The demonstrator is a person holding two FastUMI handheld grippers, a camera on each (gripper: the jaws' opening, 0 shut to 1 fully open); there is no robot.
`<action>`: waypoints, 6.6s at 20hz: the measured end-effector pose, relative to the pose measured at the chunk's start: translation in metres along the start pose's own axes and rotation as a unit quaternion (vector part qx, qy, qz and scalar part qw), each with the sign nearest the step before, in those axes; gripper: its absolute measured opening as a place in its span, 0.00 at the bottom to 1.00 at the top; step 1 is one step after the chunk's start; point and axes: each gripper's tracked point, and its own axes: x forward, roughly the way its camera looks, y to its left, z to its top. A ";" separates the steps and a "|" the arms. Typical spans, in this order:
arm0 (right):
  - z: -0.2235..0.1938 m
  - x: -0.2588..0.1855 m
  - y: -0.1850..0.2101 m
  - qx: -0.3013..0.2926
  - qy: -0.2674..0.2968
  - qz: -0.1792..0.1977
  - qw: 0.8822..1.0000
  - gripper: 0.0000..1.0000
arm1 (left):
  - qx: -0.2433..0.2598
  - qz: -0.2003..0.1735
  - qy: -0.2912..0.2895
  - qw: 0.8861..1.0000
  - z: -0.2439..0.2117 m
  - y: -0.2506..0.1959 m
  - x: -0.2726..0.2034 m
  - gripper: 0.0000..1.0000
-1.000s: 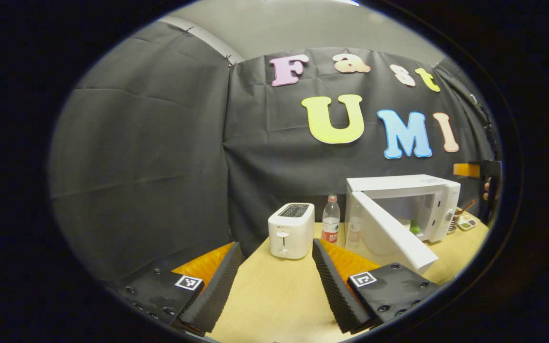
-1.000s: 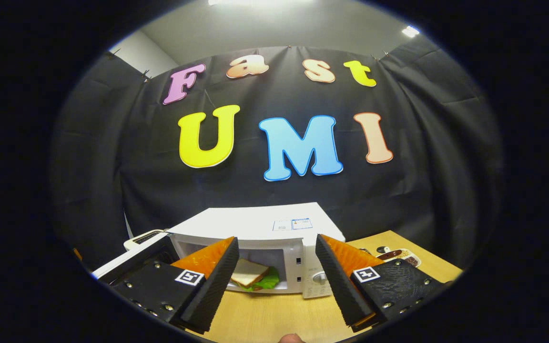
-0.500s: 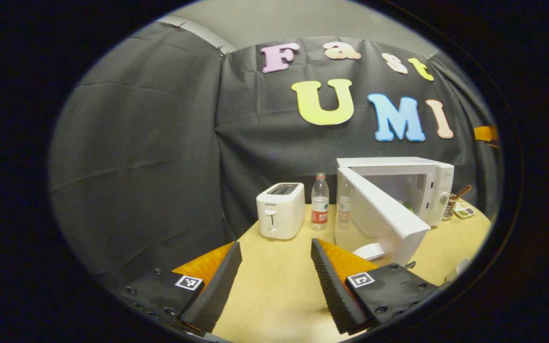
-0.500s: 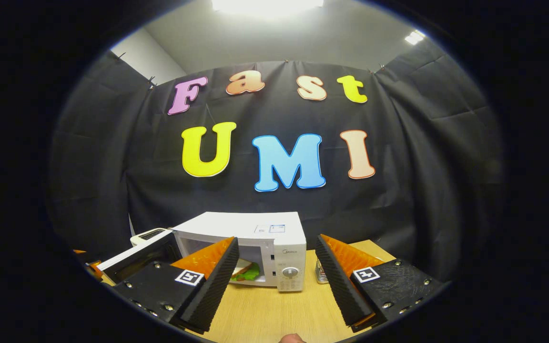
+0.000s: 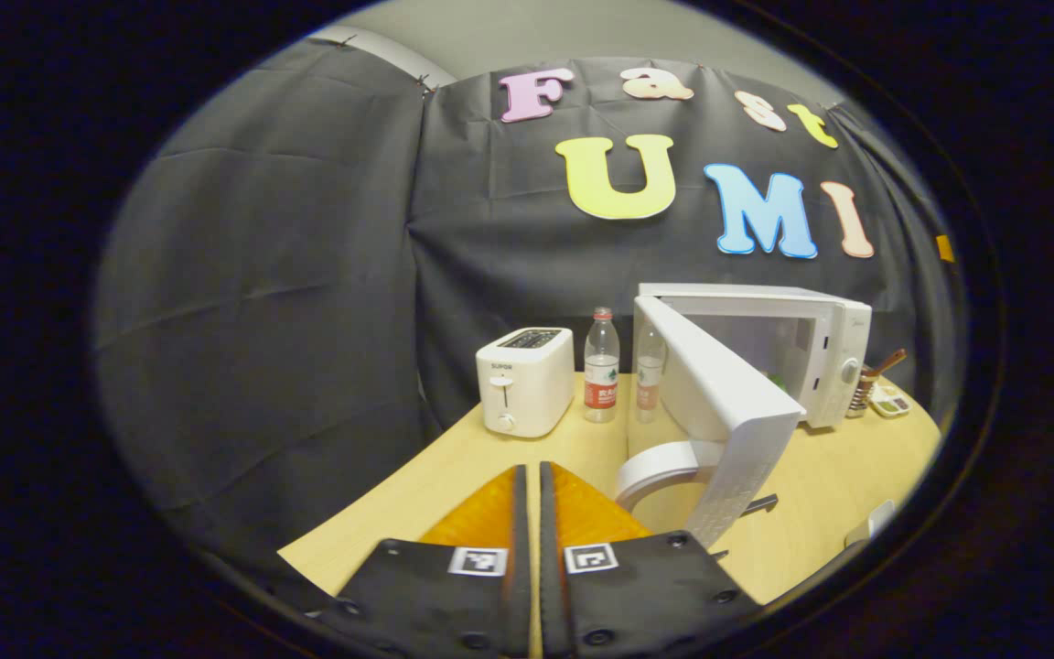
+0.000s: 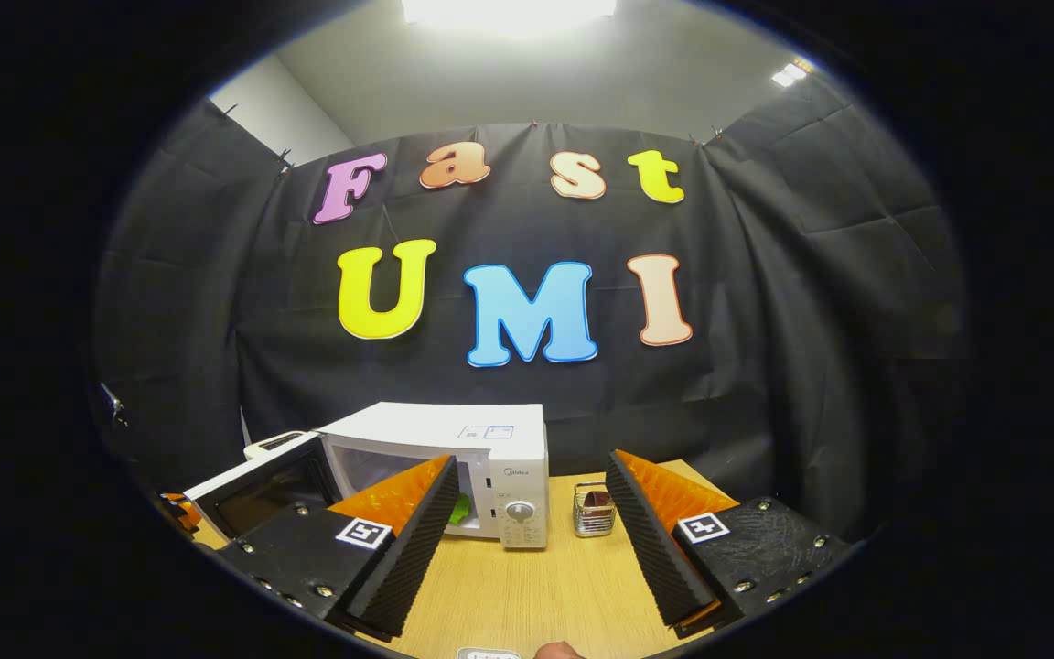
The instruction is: Open the microwave oven with the left hand, put the food in, and close the microwave oven.
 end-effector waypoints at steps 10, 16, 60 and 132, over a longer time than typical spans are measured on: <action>0.008 -0.019 -0.042 0.006 -0.009 0.004 1.000 0.98 | 0.013 -0.014 -0.001 1.000 0.006 -0.043 -0.015 0.07; 0.008 -0.041 -0.068 0.013 -0.008 0.011 1.000 0.98 | 0.010 -0.022 -0.006 1.000 0.011 -0.086 -0.026 0.07; -0.007 -0.009 -0.114 0.007 0.017 -0.160 0.987 0.98 | 0.061 -0.317 -0.029 0.946 0.078 -0.367 0.126 0.10; 0.029 -0.121 -0.003 -0.002 -0.049 0.028 0.998 0.98 | -0.001 -0.135 -0.185 0.973 0.189 -0.111 -0.179 0.96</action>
